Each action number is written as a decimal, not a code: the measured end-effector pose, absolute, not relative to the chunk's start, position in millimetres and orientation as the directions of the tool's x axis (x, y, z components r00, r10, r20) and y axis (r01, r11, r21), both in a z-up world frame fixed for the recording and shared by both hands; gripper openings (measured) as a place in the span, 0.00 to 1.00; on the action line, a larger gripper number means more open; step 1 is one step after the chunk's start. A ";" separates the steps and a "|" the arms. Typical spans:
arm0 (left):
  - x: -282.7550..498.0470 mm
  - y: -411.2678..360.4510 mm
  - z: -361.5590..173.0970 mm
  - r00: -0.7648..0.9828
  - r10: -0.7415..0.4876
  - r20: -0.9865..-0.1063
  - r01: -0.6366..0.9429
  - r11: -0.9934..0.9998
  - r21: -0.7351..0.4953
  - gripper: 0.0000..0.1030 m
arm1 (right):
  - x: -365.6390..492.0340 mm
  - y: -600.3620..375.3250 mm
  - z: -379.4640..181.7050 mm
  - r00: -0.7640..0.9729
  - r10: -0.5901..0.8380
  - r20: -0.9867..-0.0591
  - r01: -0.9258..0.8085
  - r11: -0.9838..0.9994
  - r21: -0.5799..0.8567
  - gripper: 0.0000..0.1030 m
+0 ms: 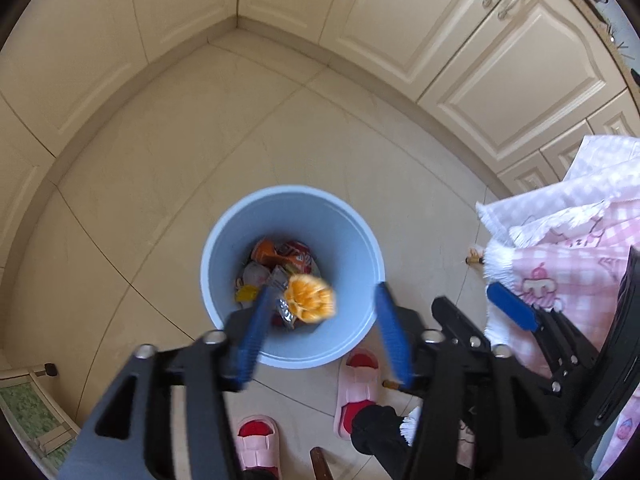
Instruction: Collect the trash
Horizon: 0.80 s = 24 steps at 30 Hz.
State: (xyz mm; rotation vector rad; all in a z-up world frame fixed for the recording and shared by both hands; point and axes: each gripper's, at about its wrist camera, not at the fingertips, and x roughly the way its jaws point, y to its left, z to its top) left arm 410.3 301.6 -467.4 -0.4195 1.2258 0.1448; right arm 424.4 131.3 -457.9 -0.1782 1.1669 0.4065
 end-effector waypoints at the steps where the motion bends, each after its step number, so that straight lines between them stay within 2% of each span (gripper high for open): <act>1: 406.3 302.8 -459.2 0.352 -0.108 -0.930 -0.339 0.911 -0.234 0.61 | 421.0 130.4 -452.2 0.333 0.222 -0.917 -0.404 0.912 0.075 0.63; 8: 365.0 301.7 -402.7 0.411 -0.045 -0.911 -0.358 0.911 -0.206 0.63 | 388.2 128.1 -400.8 0.379 0.245 -0.893 -0.431 0.900 0.064 0.64; 12: 322.0 297.6 -345.6 0.489 0.039 -0.872 -0.362 0.918 -0.162 0.65 | 357.8 127.5 -358.6 0.420 0.270 -0.866 -0.467 0.883 0.048 0.65; 18: 251.4 289.4 -261.3 0.612 0.124 -0.781 -0.357 0.925 -0.133 0.67 | 290.5 117.9 -293.7 0.490 0.335 -0.805 -0.536 0.844 0.024 0.69; 22: 202.1 268.9 -202.6 0.684 0.242 -0.689 -0.385 0.921 -0.059 0.75 | 243.0 99.9 -249.7 0.543 0.374 -0.752 -0.554 0.833 0.014 0.69; 24: 180.5 256.6 -177.7 0.732 0.246 -0.636 -0.372 0.926 -0.070 0.78 | 226.2 85.6 -233.7 0.569 0.382 -0.728 -0.554 0.833 0.004 0.71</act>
